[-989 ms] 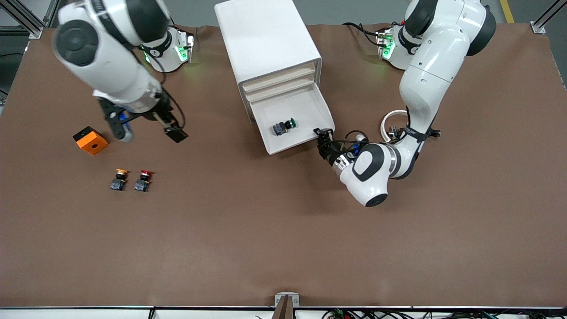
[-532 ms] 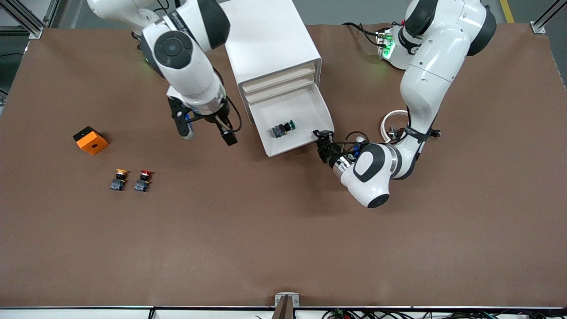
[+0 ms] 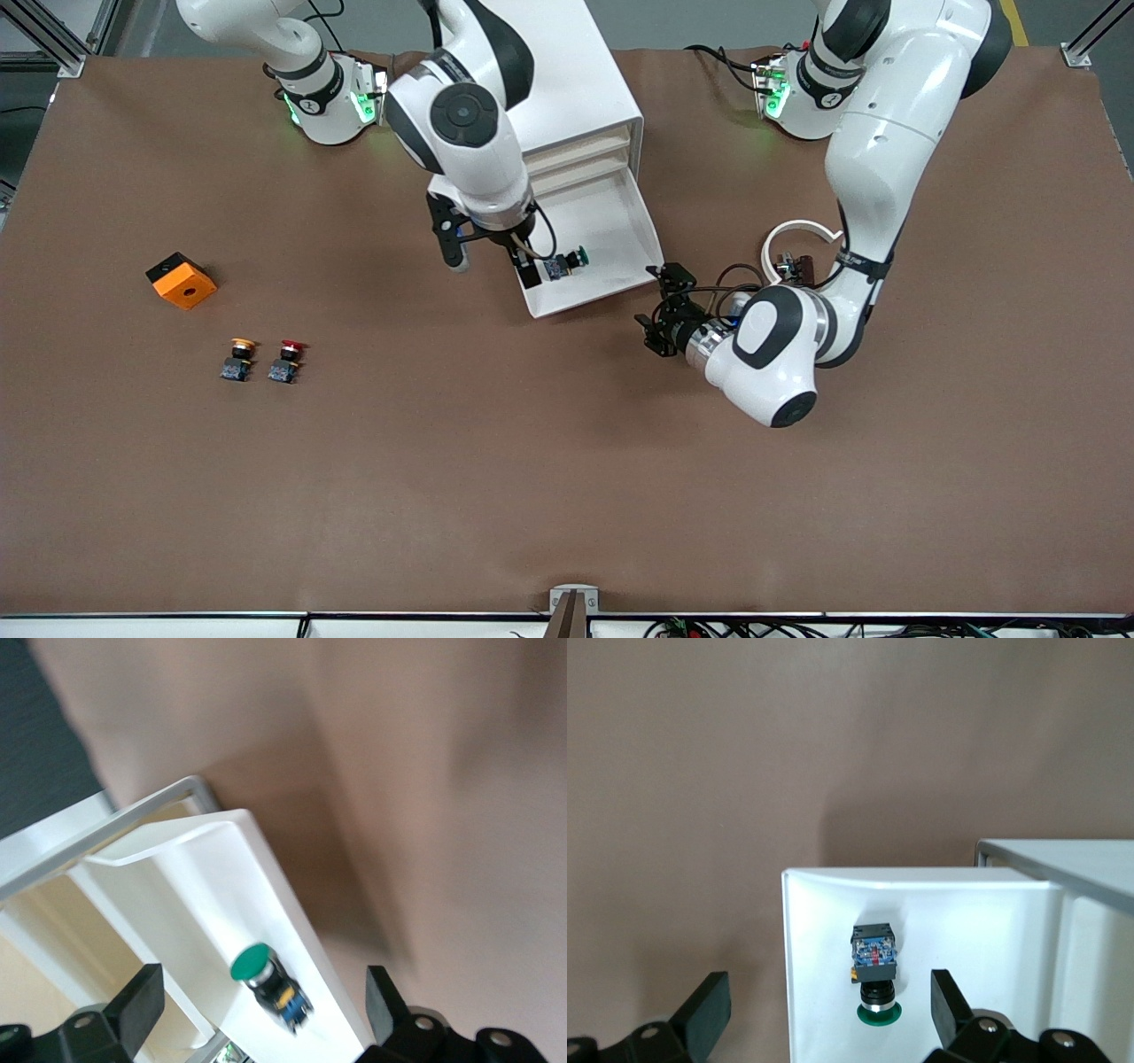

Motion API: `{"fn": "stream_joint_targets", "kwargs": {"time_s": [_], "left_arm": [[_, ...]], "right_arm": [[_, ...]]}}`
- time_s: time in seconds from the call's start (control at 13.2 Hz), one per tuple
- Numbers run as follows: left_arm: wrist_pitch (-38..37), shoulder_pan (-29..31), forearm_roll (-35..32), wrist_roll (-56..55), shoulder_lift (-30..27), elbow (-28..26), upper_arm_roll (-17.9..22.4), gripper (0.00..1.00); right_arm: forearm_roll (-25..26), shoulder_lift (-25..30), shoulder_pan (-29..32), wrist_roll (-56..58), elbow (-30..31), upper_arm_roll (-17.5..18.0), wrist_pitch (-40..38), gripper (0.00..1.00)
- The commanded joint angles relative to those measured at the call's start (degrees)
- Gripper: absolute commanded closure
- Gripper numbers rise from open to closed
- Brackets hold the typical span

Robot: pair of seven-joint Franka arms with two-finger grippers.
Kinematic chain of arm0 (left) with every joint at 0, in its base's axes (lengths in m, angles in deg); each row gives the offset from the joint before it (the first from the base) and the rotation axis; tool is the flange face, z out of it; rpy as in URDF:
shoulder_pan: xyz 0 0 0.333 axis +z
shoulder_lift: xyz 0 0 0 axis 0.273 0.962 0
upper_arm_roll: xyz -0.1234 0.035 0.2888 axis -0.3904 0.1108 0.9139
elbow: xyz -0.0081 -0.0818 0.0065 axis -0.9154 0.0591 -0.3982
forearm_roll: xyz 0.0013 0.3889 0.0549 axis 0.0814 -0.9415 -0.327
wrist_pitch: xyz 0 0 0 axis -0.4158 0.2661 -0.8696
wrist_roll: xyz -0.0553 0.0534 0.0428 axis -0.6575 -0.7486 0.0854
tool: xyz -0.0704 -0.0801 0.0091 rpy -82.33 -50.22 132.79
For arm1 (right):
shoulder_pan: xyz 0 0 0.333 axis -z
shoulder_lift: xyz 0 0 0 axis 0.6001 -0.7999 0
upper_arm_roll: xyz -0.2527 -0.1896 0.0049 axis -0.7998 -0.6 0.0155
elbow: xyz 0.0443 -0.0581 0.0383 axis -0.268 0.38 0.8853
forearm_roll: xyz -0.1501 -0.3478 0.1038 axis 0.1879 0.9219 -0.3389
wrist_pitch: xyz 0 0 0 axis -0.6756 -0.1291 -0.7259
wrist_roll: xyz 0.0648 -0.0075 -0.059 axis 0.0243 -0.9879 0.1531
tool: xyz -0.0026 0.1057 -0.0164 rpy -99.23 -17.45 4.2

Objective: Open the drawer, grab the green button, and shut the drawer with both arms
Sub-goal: 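Lower the right gripper into the open drawer toward the green button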

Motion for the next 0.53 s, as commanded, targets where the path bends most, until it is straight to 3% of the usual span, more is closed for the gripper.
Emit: {"fn": "stream_joint_targets", "kwargs": {"time_s": [0.0,0.15,0.46], "left_arm": [[2.56,1.32,-4.29,12.14,-6.74,-2.05,0.44,0.00],[4.84,2.20,-8.60,22.51,-9.99,-4.32,0.35,0.00],[12.92,2.56,-9.14,44.30,-18.59,-14.95,0.53,0.00]], "right_arm": [[0.36,-4.51,-2.89,-3.08,-2.78,-0.67,1.04,0.00],[0.45,-5.92,-4.56,-3.08,-2.52,-0.75,1.04,0.00],[3.60,-8.65,-6.67,-3.08,-2.51,-0.75,1.31,0.00]]}}
